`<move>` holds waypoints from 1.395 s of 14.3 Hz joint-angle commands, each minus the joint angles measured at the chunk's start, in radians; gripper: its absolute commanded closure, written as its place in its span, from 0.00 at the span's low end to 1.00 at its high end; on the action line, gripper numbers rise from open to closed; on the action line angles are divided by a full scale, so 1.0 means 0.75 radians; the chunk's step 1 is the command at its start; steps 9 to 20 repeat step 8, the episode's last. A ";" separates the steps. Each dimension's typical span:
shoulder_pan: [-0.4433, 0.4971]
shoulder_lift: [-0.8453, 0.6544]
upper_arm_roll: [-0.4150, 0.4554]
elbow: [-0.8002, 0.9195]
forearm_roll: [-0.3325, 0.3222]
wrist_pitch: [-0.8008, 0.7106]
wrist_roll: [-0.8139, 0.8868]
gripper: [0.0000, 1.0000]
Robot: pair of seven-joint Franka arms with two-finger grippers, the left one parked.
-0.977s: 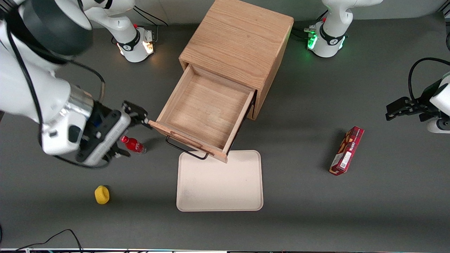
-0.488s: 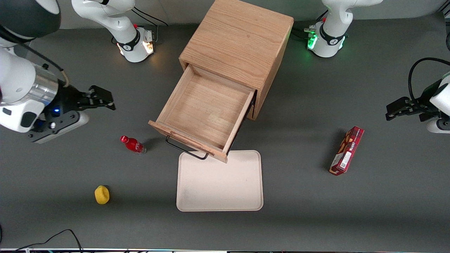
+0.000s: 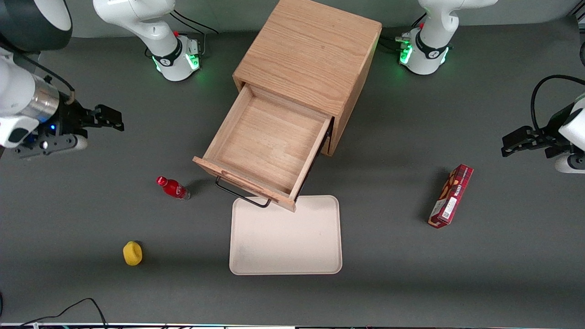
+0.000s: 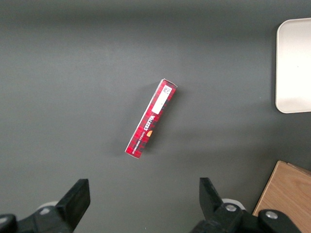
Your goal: Open upper drawer
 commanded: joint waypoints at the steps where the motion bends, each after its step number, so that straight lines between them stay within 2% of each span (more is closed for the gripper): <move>1: 0.014 -0.075 -0.079 -0.090 -0.037 0.053 0.197 0.00; 4: 0.018 -0.073 -0.089 -0.039 -0.068 0.006 0.229 0.00; 20: 0.016 -0.073 -0.118 0.006 -0.072 -0.024 0.216 0.00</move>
